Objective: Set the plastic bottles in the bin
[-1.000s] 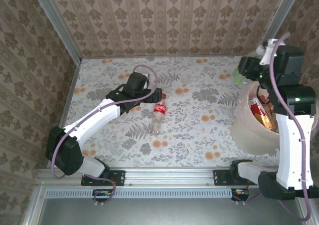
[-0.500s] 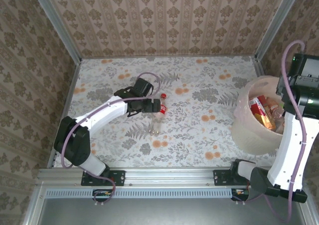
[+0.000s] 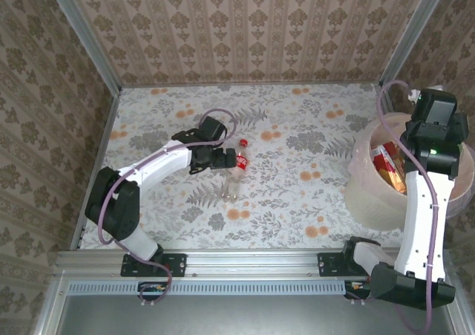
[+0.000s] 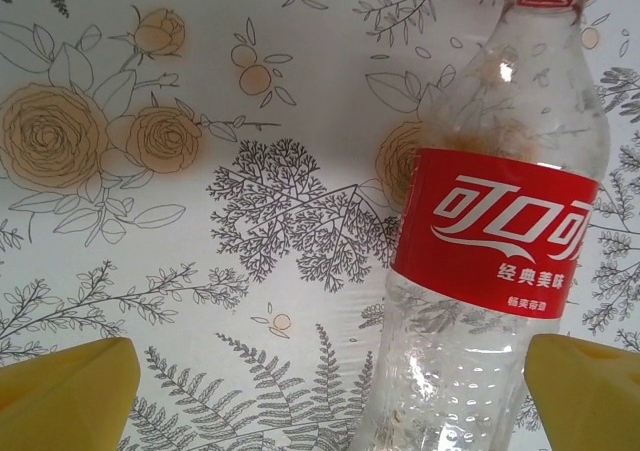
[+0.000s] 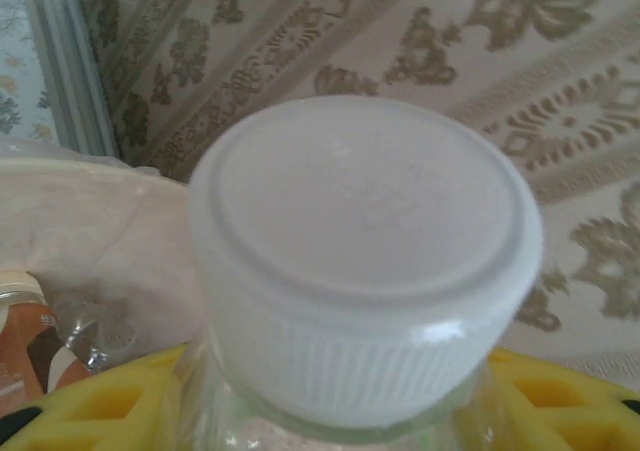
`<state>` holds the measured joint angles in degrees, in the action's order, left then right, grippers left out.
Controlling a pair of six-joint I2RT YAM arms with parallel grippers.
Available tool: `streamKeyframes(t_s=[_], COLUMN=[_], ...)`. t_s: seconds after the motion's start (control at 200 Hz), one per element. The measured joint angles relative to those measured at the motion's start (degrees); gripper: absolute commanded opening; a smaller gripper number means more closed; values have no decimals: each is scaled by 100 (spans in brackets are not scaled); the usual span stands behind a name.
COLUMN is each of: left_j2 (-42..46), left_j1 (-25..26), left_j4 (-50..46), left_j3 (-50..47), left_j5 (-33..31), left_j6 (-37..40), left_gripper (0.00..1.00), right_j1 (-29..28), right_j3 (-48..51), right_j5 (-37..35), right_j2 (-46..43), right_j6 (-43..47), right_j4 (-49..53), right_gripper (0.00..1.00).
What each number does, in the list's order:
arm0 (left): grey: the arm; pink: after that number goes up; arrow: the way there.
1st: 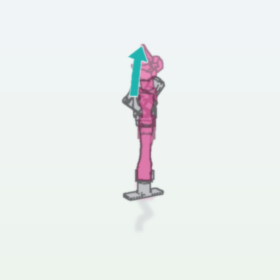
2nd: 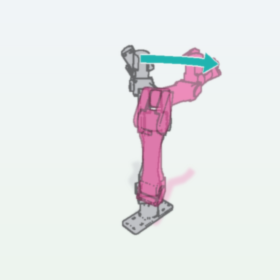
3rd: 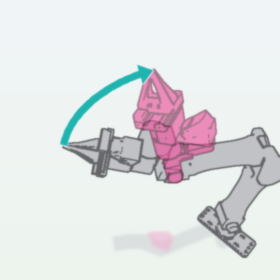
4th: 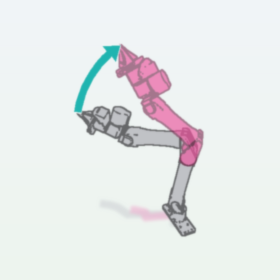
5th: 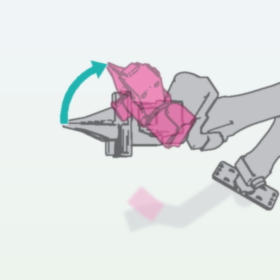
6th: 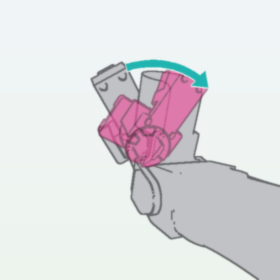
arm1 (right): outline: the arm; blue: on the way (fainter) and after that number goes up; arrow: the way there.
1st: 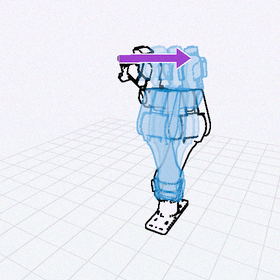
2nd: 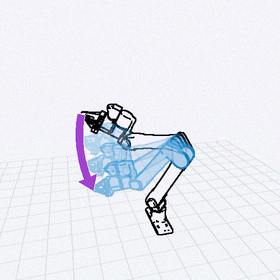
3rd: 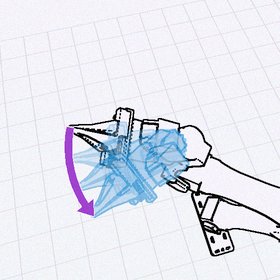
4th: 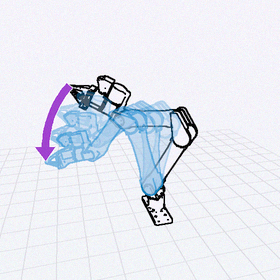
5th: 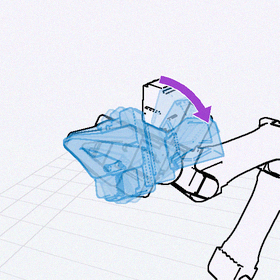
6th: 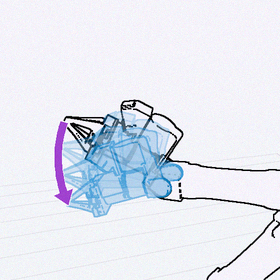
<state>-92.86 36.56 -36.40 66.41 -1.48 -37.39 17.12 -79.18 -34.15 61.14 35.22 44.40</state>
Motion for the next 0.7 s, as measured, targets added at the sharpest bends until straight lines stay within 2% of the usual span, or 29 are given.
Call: streamKeyframes(t_s=[0.175, 0.37, 0.53, 0.61, 0.695], left_j2=[-7, -7, -7, -9, -11], left_j1=[0, 0, -2, -2, -20], left_j4=[-44, -44, -44, -44, -39], left_j3=[-2, -4, -7, -7, -7], left_j5=[-4, -7, -4, -4, 15], left_j6=[-116, -162, -162, -162, -162], left_gripper=[100, 100, 100, 100, 100], right_j1=[26, 28, 31, 31, 31], right_j3=[11, -262, -538, -564, -562], right_j5=[699, 1534, 1790, 1733, 1663], right_j2=[107, -133, -181, -81, 68], right_j6=[35, -341, -940, -1399, -1864], right_j4=[199, 273, 310, 289, 240], right_gripper=[89, 92, 95, 100, 100])
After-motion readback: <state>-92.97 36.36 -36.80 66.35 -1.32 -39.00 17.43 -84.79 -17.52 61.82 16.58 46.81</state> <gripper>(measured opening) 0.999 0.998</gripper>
